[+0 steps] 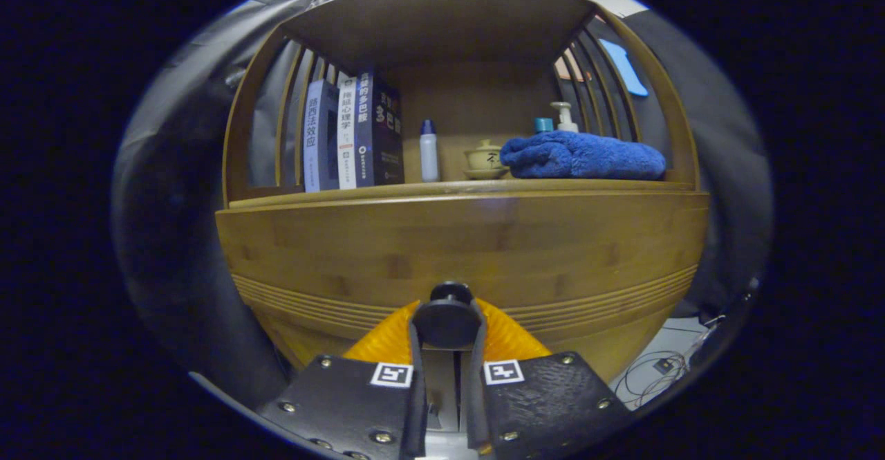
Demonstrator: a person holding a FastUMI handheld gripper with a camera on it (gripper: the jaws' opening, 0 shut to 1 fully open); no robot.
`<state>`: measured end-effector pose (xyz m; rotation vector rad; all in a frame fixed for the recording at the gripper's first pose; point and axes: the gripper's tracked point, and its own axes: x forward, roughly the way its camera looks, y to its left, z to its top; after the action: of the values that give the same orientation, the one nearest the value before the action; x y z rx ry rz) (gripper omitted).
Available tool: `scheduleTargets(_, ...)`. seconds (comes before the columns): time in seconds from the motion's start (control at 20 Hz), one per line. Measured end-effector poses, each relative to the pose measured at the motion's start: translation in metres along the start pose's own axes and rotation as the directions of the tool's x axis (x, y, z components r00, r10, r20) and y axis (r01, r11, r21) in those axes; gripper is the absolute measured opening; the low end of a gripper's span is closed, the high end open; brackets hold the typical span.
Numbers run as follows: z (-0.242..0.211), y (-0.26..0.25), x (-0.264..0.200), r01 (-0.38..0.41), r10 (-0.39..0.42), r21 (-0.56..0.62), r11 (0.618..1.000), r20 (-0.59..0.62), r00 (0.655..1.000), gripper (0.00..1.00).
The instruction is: Pull open the drawer, take out the items inside it, and place them on the countertop above the cabinet.
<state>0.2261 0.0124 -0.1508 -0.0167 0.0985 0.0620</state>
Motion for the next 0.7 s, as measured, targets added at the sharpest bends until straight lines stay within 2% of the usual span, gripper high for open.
scheduleTargets(0.1, -0.002, 0.003, -0.02, 0.008, -0.008, 0.033, 0.999, 0.005, 1.0, 0.23)
scheduleTargets(0.7, -0.013, 0.006, -0.115, 0.057, -0.055, 0.038, 0.998, -0.053, 0.997, 0.23)
